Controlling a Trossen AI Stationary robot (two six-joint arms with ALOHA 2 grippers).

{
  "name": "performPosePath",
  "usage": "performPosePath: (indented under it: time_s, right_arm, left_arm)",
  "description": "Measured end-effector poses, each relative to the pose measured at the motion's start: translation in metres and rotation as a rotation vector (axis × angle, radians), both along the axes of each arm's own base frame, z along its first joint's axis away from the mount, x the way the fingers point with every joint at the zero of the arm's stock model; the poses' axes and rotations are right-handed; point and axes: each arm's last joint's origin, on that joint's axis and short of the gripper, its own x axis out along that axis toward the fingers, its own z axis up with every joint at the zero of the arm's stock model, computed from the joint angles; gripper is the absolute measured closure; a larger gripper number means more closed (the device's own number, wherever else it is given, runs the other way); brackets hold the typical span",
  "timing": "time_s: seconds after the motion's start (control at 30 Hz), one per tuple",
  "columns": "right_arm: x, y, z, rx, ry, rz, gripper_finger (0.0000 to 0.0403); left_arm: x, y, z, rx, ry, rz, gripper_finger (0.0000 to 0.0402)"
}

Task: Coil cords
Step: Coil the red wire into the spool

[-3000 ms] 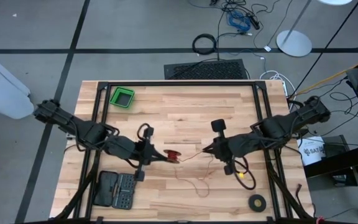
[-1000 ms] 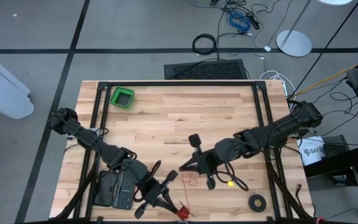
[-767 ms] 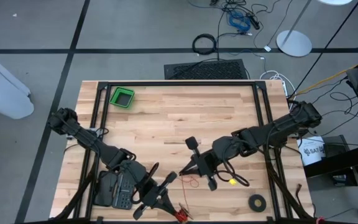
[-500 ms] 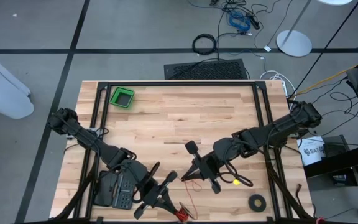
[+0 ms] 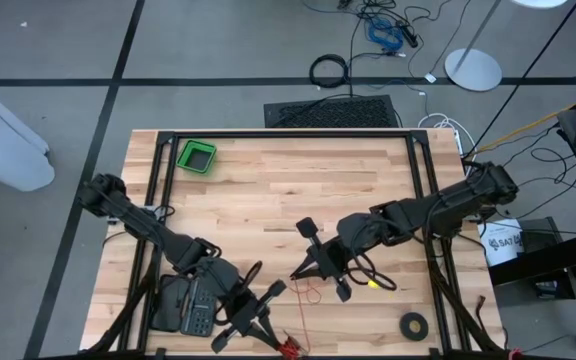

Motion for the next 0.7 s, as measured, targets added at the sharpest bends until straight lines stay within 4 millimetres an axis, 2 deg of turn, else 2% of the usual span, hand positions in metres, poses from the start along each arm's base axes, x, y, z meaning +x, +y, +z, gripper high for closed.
performPosePath:
  time_s: [0.17,0.47,0.7]
  right_arm:
    - [-0.011,-0.007,0.016,0.022,-0.053,-0.007,0.0403]
    - [-0.044,-0.010,0.051,0.101,-0.150,0.005,0.0403]
    - [-0.042,-0.005,0.047,0.143,-0.111,0.001,0.0403]
  left_arm:
    - [0.009,0.000,-0.013,0.005,0.053,0.016,0.0398]
    - [0.014,0.007,-0.014,-0.009,0.077,0.051,0.0398]
    - [0.016,0.008,-0.014,-0.003,0.070,0.096,0.0398]
